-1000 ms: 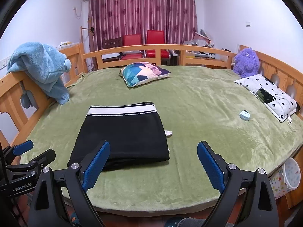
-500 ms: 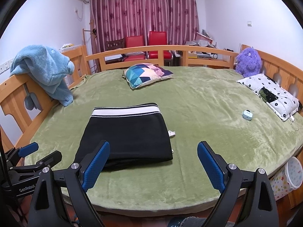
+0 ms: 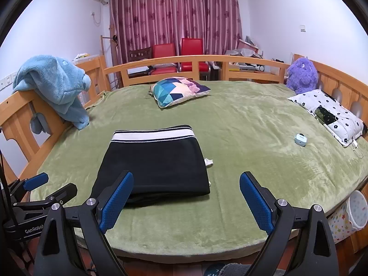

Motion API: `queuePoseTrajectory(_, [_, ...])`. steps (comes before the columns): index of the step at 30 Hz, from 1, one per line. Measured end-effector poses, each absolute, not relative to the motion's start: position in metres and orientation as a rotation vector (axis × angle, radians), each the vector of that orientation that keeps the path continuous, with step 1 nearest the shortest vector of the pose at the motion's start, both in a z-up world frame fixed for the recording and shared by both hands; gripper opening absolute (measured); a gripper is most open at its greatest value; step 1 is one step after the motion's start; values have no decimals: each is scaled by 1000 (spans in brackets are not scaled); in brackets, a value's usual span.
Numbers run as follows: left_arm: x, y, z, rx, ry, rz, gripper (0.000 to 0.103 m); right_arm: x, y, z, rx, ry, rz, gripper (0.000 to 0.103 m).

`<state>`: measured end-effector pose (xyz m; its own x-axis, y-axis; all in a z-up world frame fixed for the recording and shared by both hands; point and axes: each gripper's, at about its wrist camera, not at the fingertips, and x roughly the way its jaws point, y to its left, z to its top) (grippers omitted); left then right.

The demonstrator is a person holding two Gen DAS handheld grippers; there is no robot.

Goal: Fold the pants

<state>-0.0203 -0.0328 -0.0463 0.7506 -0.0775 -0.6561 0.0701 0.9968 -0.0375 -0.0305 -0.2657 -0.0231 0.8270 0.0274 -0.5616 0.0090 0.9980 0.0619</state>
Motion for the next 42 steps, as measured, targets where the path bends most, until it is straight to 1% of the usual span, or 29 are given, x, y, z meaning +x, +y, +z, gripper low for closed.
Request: queuePoseTrajectory(42, [-26, -32, -46, -24, 715, -82, 93, -28, -261, -31, 47, 602, 12, 93])
